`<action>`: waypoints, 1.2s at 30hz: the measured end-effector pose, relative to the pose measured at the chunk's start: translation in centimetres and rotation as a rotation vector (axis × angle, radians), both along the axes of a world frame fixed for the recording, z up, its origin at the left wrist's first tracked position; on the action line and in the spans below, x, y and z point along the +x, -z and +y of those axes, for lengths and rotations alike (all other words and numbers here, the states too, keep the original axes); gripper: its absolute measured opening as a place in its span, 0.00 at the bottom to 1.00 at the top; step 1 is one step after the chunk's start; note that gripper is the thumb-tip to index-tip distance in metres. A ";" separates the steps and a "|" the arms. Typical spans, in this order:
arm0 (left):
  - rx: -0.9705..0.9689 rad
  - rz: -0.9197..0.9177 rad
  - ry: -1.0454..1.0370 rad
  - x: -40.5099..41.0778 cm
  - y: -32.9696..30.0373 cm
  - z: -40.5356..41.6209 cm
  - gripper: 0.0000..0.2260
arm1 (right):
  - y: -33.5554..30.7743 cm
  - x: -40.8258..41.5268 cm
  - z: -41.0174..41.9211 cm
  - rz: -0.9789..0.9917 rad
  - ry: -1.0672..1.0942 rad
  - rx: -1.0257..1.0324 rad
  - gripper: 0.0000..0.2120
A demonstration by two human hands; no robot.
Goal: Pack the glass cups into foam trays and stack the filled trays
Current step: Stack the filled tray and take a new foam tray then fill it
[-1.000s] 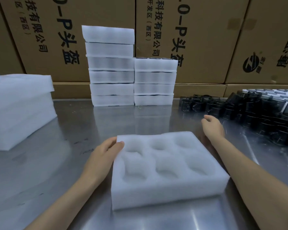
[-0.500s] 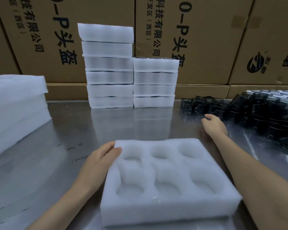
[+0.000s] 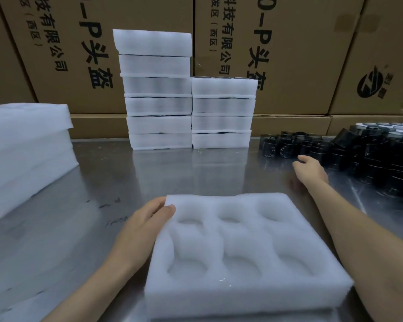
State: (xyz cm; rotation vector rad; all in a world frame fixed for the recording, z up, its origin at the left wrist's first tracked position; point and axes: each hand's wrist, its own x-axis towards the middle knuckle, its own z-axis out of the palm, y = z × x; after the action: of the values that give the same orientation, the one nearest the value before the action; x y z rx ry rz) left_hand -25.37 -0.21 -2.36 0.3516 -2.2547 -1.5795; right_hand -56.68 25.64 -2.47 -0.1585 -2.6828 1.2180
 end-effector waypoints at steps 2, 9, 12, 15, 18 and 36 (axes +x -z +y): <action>-0.007 -0.002 -0.010 0.0 0.0 -0.1 0.13 | 0.0 0.0 0.0 0.003 -0.022 -0.011 0.21; -0.021 0.009 -0.017 0.0 0.1 -0.1 0.15 | 0.3 1.8 0.3 0.143 -0.126 -0.090 0.12; -0.020 0.010 -0.018 -0.1 0.0 -0.2 0.14 | 0.6 3.2 0.4 0.167 -0.188 -0.096 0.11; -0.013 0.013 -0.023 0.0 -0.1 -0.1 0.13 | 0.7 5.3 0.8 0.202 -0.226 -0.120 0.08; -0.006 0.006 -0.026 0.1 -0.2 -0.1 0.13 | 0.7 7.7 1.2 0.228 -0.227 -0.162 0.04; -0.072 0.001 -0.041 0.6 0.3 -0.1 0.09 | -3.7 19.5 0.2 0.419 -0.177 -0.369 0.04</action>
State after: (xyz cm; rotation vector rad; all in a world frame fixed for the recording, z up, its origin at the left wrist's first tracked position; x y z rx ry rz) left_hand -24.77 -0.27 -2.65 0.3745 -2.2820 -1.4736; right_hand -37.20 25.84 1.27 0.2615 -2.1341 1.5857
